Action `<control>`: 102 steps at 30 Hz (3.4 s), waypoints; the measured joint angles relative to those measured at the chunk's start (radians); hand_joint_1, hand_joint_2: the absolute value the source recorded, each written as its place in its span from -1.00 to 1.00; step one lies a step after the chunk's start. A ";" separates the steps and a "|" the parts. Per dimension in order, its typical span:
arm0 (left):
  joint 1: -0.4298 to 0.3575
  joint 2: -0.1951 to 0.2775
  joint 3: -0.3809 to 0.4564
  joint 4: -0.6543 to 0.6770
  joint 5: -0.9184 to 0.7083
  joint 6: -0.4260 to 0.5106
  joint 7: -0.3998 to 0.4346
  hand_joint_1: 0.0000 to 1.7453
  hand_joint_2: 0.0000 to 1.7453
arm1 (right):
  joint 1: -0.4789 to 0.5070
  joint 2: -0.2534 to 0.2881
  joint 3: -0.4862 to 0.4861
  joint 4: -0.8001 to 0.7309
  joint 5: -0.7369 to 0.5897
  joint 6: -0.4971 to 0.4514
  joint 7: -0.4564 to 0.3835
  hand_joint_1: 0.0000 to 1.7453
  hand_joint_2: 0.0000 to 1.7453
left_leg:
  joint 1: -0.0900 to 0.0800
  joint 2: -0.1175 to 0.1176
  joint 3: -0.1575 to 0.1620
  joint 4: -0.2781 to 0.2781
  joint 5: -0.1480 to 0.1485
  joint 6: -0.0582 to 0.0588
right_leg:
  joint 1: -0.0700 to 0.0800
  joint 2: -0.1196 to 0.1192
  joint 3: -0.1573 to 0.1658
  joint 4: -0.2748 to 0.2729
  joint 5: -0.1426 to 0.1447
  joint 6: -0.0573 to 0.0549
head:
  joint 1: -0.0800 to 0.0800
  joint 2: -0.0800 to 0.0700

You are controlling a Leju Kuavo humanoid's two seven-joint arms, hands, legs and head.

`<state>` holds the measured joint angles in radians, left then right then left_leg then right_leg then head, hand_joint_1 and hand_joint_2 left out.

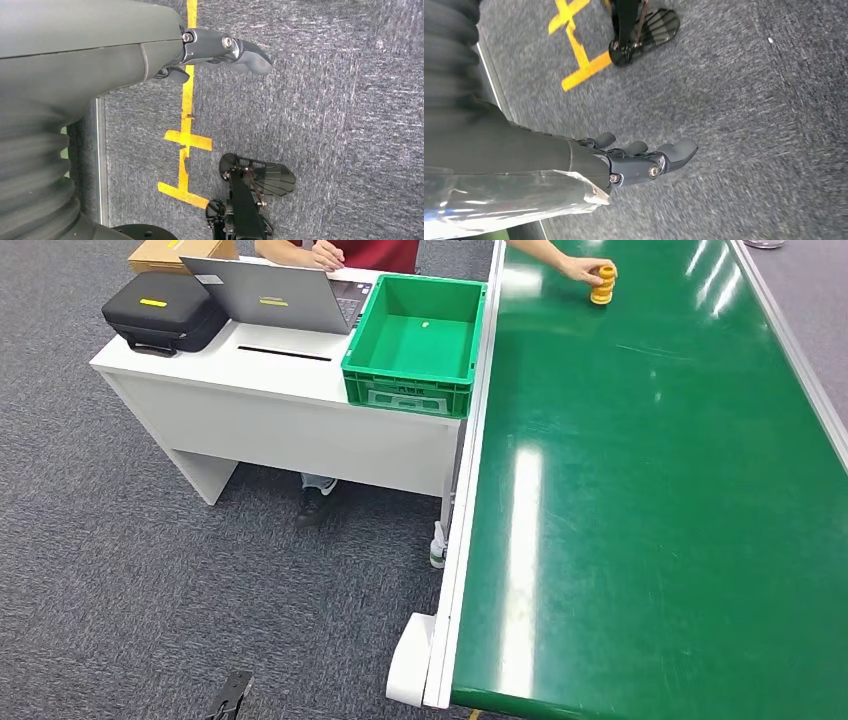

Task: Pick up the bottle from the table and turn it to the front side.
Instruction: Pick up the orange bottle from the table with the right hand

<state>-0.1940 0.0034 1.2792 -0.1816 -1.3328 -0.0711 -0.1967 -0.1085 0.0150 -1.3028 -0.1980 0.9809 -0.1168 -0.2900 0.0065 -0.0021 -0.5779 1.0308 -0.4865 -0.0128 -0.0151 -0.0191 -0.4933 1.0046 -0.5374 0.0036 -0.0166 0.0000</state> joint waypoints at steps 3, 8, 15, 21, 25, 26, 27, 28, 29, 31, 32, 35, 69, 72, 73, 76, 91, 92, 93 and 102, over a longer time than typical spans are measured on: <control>0.000 0.000 -0.001 0.000 0.000 0.006 0.005 -1.00 1.00 | -0.004 0.007 0.022 0.000 0.031 -0.016 0.030 -1.00 1.00 | 0.000 0.000 0.000 0.000 0.000 0.000 | 0.000 0.000 0.000 0.000 0.000 0.000 | 0.000 0.000; 0.000 -0.002 -0.003 0.000 -0.001 0.016 0.006 -1.00 1.00 | -0.002 0.024 0.053 0.000 0.057 -0.043 0.063 -1.00 1.00 | 0.000 0.000 0.000 0.000 0.000 0.000 | 0.000 0.000 0.000 0.000 0.000 0.000 | 0.000 0.000; 0.000 -0.002 -0.004 0.000 -0.002 0.024 0.007 -1.00 1.00 | -0.001 0.036 0.073 0.000 0.062 -0.058 0.078 -1.00 1.00 | 0.000 0.000 0.000 0.000 0.000 0.000 | 0.000 0.000 0.000 0.000 0.000 0.000 | 0.000 0.000; 0.001 -0.003 -0.006 0.000 -0.012 0.057 0.037 -1.00 1.00 | 0.003 0.045 0.078 0.000 0.074 -0.127 0.140 -1.00 1.00 | 0.000 0.000 0.000 0.000 0.000 0.000 | 0.000 0.000 0.000 0.000 0.000 0.000 | 0.000 0.000; 0.008 -0.007 -0.009 0.000 -0.019 0.068 0.061 -1.00 1.00 | 0.004 0.050 0.079 0.000 0.076 -0.163 0.180 -1.00 1.00 | 0.000 0.000 0.000 0.000 0.000 0.000 | 0.000 0.000 0.000 0.000 0.000 0.000 | 0.000 0.000; 0.011 -0.009 -0.012 0.000 -0.021 0.071 0.067 -1.00 1.00 | 0.004 0.050 0.079 0.000 0.075 -0.173 0.186 -1.00 1.00 | 0.000 0.000 0.000 0.000 0.000 0.000 | 0.000 0.000 0.000 0.000 0.000 0.000 | 0.000 0.000; 0.014 -0.011 -0.014 0.000 -0.024 0.074 0.073 -1.00 1.00 | 0.004 0.051 0.079 0.000 0.074 -0.188 0.190 -1.00 1.00 | 0.000 0.000 0.000 0.000 0.000 0.000 | 0.000 0.000 0.000 0.000 0.000 0.000 | 0.000 0.000; 0.018 -0.014 -0.018 0.000 -0.027 0.078 0.077 -1.00 1.00 | 0.004 0.051 0.078 0.000 0.073 -0.208 0.191 -1.00 1.00 | 0.000 0.000 0.000 0.000 0.000 0.000 | 0.000 0.000 0.000 0.000 0.000 0.000 | 0.000 0.000; 0.022 -0.017 -0.021 0.000 -0.030 0.083 0.081 -1.00 1.00 | 0.004 0.052 0.078 0.000 0.072 -0.234 0.192 -1.00 1.00 | 0.000 0.000 0.000 0.000 0.000 0.000 | 0.000 0.000 0.000 0.000 0.000 0.000 | 0.000 0.000; 0.029 -0.023 -0.024 0.000 -0.034 0.091 0.088 -1.00 1.00 | 0.004 0.054 0.078 0.000 0.068 -0.294 0.194 -1.00 1.00 | 0.000 0.000 0.000 0.000 0.000 0.000 | 0.000 0.000 0.000 0.000 0.000 0.000 | 0.000 0.000; 0.032 -0.027 -0.024 0.000 -0.034 0.094 0.091 -1.00 1.00 | 0.004 0.056 0.078 0.000 0.065 -0.324 0.196 -1.00 1.00 | 0.000 0.000 0.000 0.000 0.000 0.000 | 0.000 0.000 0.000 0.000 0.000 0.000 | 0.000 0.000; 0.041 -0.038 -0.026 0.000 -0.035 0.097 0.094 -1.00 1.00 | 0.004 0.062 0.074 0.000 0.056 -0.398 0.208 -1.00 1.00 | 0.000 0.000 0.000 0.000 0.000 0.000 | 0.000 0.000 0.000 0.000 0.000 0.000 | 0.000 0.000; 0.058 -0.068 -0.048 0.000 -0.036 0.119 0.079 -1.00 1.00 | 0.026 0.122 0.062 -0.073 0.214 -0.576 0.275 -1.00 1.00 | 0.000 0.000 0.000 0.000 0.000 0.000 | 0.000 0.000 0.000 0.000 0.000 0.000 | 0.000 0.000; 0.060 -0.068 -0.048 0.000 -0.034 0.119 0.077 -1.00 1.00 | 0.026 0.132 0.042 -0.094 0.267 -0.575 0.275 -1.00 1.00 | 0.000 0.000 0.000 0.000 0.000 0.000 | 0.000 0.000 0.000 0.000 0.000 0.000 | 0.000 0.000; 0.060 -0.068 -0.048 0.000 -0.033 0.119 0.077 -1.00 1.00 | 0.026 0.135 0.033 -0.102 0.285 -0.575 0.275 -1.00 1.00 | 0.000 0.000 0.000 0.000 0.000 0.000 | 0.000 0.000 0.000 0.000 0.000 0.000 | 0.000 0.000; 0.062 -0.068 -0.048 0.000 -0.030 0.120 0.076 -1.00 1.00 | 0.026 0.145 0.006 -0.124 0.320 -0.575 0.272 -1.00 1.00 | 0.000 0.000 0.000 0.000 0.000 0.000 | 0.000 0.000 0.000 0.000 0.000 0.000 | 0.000 0.000; 0.070 -0.069 -0.048 0.000 -0.017 0.127 0.075 -1.00 1.00 | 0.018 0.180 -0.138 -0.242 0.467 -0.576 0.176 -1.00 1.00 | 0.000 0.000 0.000 0.000 0.000 0.000 | 0.000 0.000 0.000 0.000 0.000 0.000 | 0.000 0.000; 0.071 -0.069 -0.048 0.000 -0.015 0.128 0.074 -1.00 1.00 | 0.017 0.183 -0.147 -0.255 0.478 -0.576 0.164 -1.00 1.00 | 0.000 0.000 0.000 0.000 0.000 0.000 | 0.000 0.000 0.000 0.000 0.000 0.000 | 0.000 0.000; 0.073 -0.070 -0.048 0.000 -0.014 0.128 0.074 -1.00 1.00 | 0.016 0.186 -0.154 -0.266 0.485 -0.576 0.157 -1.00 1.00 | 0.000 0.000 0.000 0.000 0.000 0.000 | 0.000 0.000 0.000 0.000 0.000 0.000 | 0.000 0.000; 0.079 -0.071 -0.047 0.000 -0.011 0.134 0.074 -1.00 1.00 | 0.015 0.213 -0.173 -0.360 0.486 -0.576 0.108 -1.00 0.00 | 0.000 0.000 0.000 0.000 0.000 0.000 | 0.000 0.000 0.000 0.000 0.000 0.000 | 0.000 0.000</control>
<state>-0.1151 -0.0679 1.2325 -0.1816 -1.3436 0.0629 -0.1227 -0.0932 0.2277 -1.4762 -0.5578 1.4672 -0.6925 -0.1816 0.0067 -0.0021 -0.5778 1.0308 -0.4867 -0.0126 -0.0152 -0.0191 -0.4937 1.0047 -0.5375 0.0035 -0.0167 0.0000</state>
